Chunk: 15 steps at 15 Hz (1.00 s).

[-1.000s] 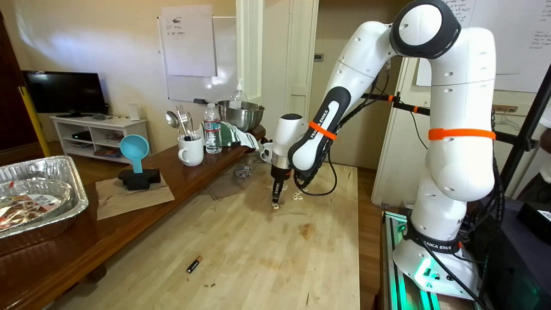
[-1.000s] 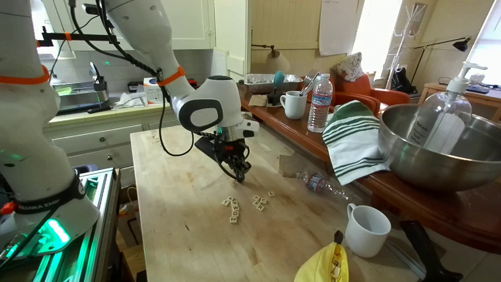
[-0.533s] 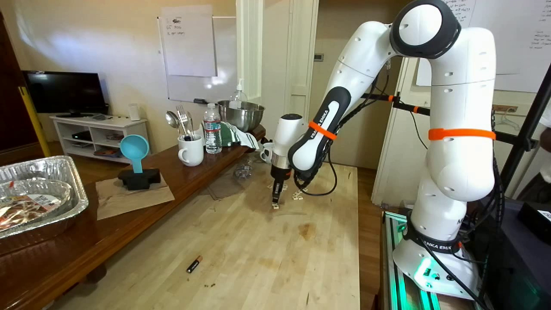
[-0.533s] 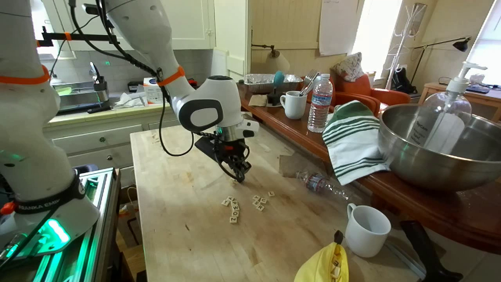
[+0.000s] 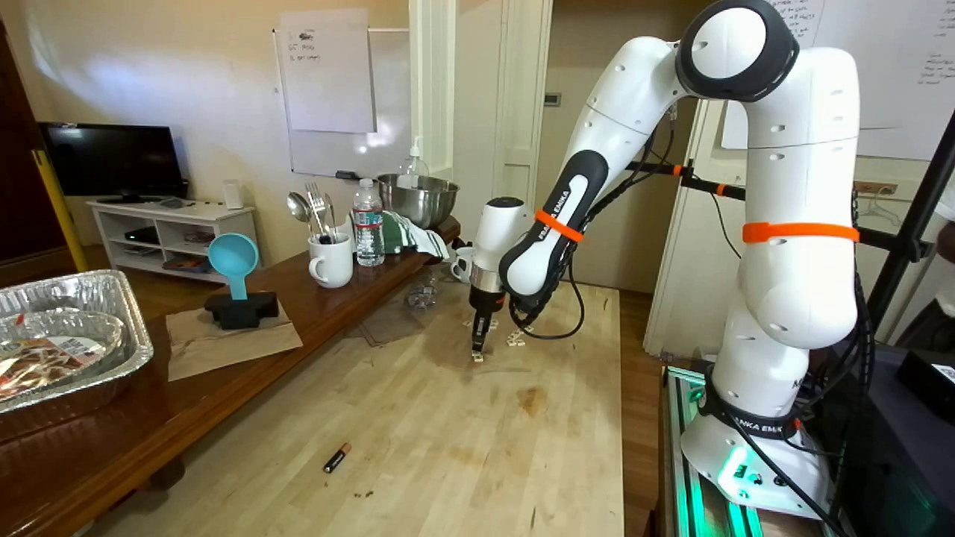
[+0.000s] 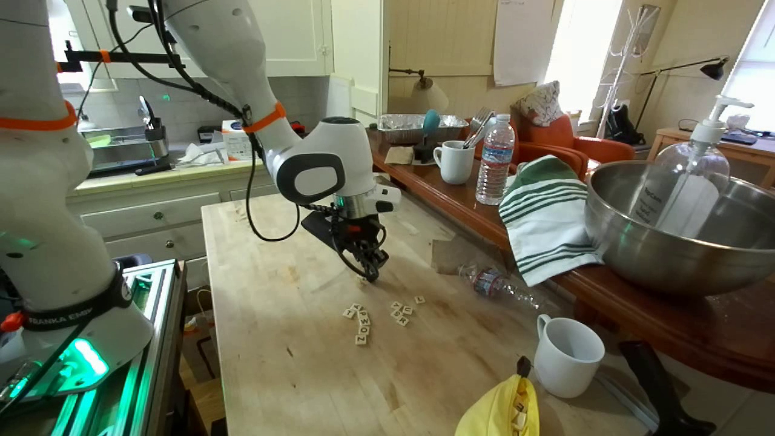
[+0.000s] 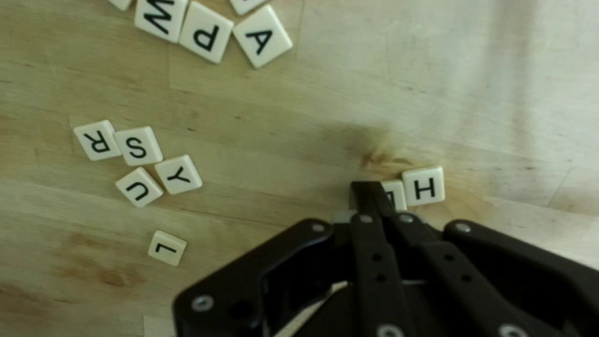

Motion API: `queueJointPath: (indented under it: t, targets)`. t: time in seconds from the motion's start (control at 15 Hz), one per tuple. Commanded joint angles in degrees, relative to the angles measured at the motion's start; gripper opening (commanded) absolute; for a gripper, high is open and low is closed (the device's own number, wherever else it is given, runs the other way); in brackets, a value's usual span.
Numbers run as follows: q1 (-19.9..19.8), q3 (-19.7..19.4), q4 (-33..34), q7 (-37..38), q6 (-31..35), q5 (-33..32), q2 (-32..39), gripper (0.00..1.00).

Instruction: Use the tile letters to spell the word hey

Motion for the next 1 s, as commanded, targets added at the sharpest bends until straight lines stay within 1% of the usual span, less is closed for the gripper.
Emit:
queueJointPath:
  t: [0.0, 0.47, 0.93]
  targets:
    - [0.79, -0.12, -1.07, 0.2, -0.3, -0.16, 1.23, 0.0]
    - [1.02, -0.01, -1.61, -0.13, -0.12, -0.21, 0.98, 0.0]
    - [1.34, -0.16, -1.71, 1.19, -0.39, 0.22, 0.81, 0.0]
